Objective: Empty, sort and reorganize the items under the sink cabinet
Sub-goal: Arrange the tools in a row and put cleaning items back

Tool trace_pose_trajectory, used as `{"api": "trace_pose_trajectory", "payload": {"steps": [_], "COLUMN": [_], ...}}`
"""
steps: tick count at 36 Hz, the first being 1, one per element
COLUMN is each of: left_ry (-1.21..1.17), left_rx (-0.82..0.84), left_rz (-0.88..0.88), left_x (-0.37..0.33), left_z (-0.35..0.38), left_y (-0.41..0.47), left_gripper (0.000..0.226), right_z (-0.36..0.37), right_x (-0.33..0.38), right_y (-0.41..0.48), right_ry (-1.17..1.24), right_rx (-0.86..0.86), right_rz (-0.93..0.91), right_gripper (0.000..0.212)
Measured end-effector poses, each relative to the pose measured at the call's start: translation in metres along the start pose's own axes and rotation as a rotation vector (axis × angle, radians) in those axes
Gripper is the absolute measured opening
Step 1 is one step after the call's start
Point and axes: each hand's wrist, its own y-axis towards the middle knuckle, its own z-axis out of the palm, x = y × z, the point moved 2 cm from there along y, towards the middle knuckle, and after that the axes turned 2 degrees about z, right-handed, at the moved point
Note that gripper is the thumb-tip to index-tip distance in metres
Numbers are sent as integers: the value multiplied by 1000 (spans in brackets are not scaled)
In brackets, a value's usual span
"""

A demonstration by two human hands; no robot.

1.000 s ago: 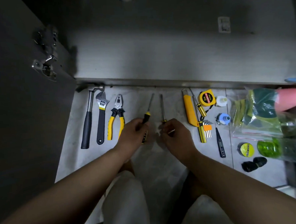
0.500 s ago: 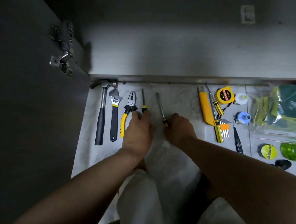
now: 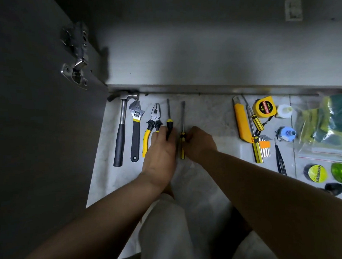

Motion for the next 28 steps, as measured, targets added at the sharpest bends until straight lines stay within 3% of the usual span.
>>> {"api": "trace_pose_trajectory", "payload": {"steps": [6, 10, 14, 19, 28], "left_ry": [160, 151, 222, 201, 68], "left_rx": [-81, -45, 86, 118, 165], "left_rz": [-11, 65, 189, 196, 203], "left_x": [-5, -18, -31, -26, -13], "left_z": [3, 6, 10, 15, 11], "left_y": [1, 1, 1, 5, 9], "left_gripper": [61, 74, 73, 51, 51], "right_z": [-10, -41, -76, -92, -90], "right_x": [-10, -42, -89, -127, -134], "right_y": [-10, -26, -33, -28, -20], "right_ry": [121, 83, -3, -108, -111], "right_rx": [-22, -273, -462, -345, -266], "right_rz": [-109, -210, -36, 212, 264], "right_gripper": [16, 25, 34, 40, 20]}}
